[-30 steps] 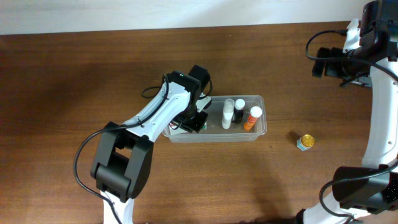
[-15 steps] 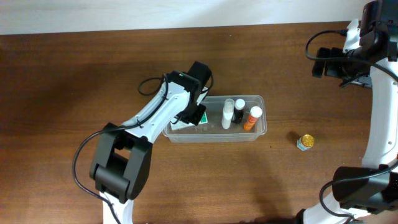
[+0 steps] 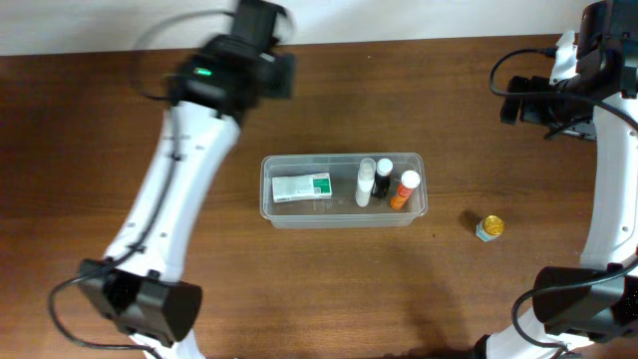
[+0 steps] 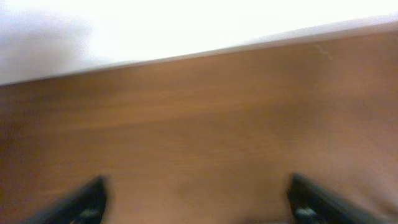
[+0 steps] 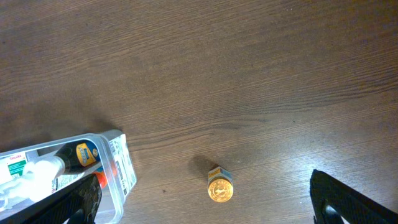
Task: Pack container
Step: 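Retract left arm to rest and move right gripper toward gold jar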
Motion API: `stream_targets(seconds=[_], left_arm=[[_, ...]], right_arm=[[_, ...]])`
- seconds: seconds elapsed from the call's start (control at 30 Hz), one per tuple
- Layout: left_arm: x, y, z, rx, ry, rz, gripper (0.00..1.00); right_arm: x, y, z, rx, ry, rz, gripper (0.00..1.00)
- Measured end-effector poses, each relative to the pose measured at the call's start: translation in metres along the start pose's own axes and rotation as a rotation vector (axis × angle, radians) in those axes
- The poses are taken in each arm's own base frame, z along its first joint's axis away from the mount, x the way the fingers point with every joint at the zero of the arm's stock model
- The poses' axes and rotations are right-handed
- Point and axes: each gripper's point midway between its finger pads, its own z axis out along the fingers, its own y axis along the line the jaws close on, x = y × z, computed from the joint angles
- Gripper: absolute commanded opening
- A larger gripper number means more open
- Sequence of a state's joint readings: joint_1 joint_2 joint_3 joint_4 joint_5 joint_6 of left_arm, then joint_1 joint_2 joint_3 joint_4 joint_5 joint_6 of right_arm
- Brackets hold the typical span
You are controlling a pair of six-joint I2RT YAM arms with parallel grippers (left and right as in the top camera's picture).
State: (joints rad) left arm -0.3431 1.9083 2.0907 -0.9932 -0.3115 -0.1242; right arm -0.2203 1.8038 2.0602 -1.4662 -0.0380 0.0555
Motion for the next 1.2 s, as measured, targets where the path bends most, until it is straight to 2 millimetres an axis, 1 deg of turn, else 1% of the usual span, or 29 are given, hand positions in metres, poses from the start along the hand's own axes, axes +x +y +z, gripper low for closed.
stream_targets(seconds=[0.03,0.1,0.17,0.3,0.37,0.43,0.47,0.53,0.6,0.7,0.83,0.9,1.07,1.13,1.2], left_arm=[[-0.004,0.024,0.003,-0.053,-0.011,-0.034,1.00],[-0.004,0.068,0.010,-0.146,-0.002,-0.088,0.99],[-0.001,0.102,0.014,-0.210,0.009,-0.128,0.99],[0.008,0.168,0.016,-0.325,0.028,-0.214,0.99],[0.013,0.192,0.015,-0.363,0.036,-0.247,0.99],[0.020,0.221,0.013,-0.410,0.046,-0.286,0.99],[0.023,0.231,0.012,-0.425,0.050,-0.300,0.99],[0.028,0.246,0.010,-0.450,0.055,-0.320,0.99],[0.032,0.259,0.008,-0.470,0.060,-0.338,0.99],[0.036,0.271,0.006,-0.491,0.065,-0.355,0.99],[0.037,0.274,0.006,-0.494,0.066,-0.359,0.99],[0.037,0.273,0.006,-0.494,0.065,-0.358,1.00],[0.037,0.273,0.006,-0.494,0.065,-0.358,0.99],[0.037,0.273,0.006,-0.494,0.065,-0.358,0.99],[0.037,0.273,0.006,-0.494,0.065,-0.358,0.99]], right_arm=[[0.000,0.000,0.000,0.000,0.000,0.000,0.98],[0.000,0.000,0.000,0.000,0.000,0.000,0.98],[0.000,0.000,0.000,0.000,0.000,0.001,0.98],[0.000,0.000,0.000,0.000,0.000,0.000,0.98],[0.000,0.000,0.000,0.000,-0.002,0.000,0.98],[-0.010,0.001,0.000,-0.002,-0.041,-0.001,0.98],[-0.016,0.001,-0.001,-0.004,-0.067,-0.002,0.98],[-0.019,0.001,-0.001,-0.005,-0.076,-0.002,0.98],[-0.019,0.001,-0.001,-0.004,-0.076,-0.003,0.98],[-0.019,0.001,-0.001,-0.004,-0.076,-0.003,0.98],[-0.026,0.002,-0.001,-0.006,-0.107,-0.003,0.98],[-0.018,0.001,-0.001,-0.004,-0.072,-0.006,0.98],[0.015,-0.008,0.001,0.042,0.061,-0.014,0.98],[0.025,-0.012,0.007,0.063,0.108,-0.015,0.98],[0.035,-0.017,0.018,0.077,0.156,-0.007,0.98]])
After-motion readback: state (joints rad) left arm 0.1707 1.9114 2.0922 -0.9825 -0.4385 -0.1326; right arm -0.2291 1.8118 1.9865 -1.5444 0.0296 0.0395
